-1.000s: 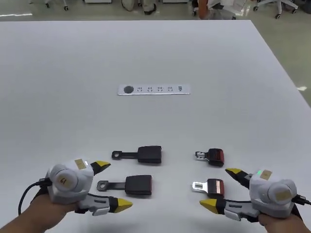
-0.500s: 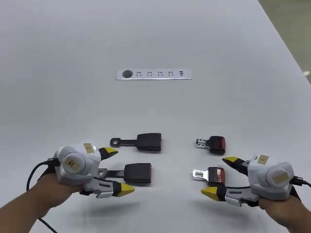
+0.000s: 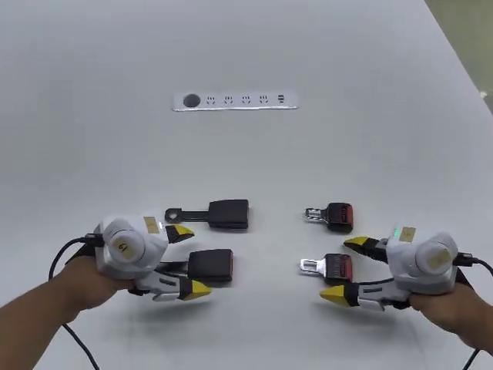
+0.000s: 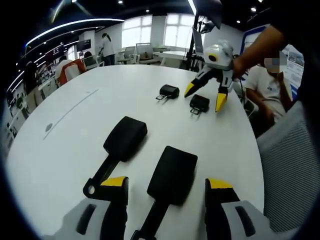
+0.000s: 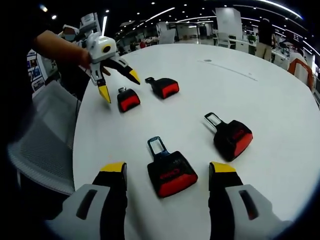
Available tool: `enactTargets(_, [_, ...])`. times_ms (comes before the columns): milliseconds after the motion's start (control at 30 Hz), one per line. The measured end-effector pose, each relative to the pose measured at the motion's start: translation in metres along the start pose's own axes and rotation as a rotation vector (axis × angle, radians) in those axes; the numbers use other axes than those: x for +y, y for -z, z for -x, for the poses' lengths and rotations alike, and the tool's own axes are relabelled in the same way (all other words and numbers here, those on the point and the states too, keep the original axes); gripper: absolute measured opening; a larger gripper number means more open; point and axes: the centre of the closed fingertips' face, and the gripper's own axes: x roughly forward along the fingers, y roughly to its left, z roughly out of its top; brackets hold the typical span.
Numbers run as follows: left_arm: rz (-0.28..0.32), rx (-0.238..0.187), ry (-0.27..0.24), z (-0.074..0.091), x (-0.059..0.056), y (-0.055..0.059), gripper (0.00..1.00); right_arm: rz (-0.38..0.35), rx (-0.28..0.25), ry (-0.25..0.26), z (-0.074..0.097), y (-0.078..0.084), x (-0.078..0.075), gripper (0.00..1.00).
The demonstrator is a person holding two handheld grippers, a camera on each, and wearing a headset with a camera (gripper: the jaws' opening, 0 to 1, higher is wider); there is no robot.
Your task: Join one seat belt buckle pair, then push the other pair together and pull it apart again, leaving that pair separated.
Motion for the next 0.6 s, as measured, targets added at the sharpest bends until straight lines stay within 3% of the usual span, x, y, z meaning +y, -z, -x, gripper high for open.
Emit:
enactTargets(400, [-0.067,0.034,0.03,-0.006,0.001,0.006,0.54,0.092,0.042,-0.055,-0.002,0.005,-0.004,0.52])
enactTargets(600, [-0.098,0.063,0.054,-0.011,0.001,0.015,0.51,0.144,0.075,-0.085,-0.002,0.008,-0.006,0.46])
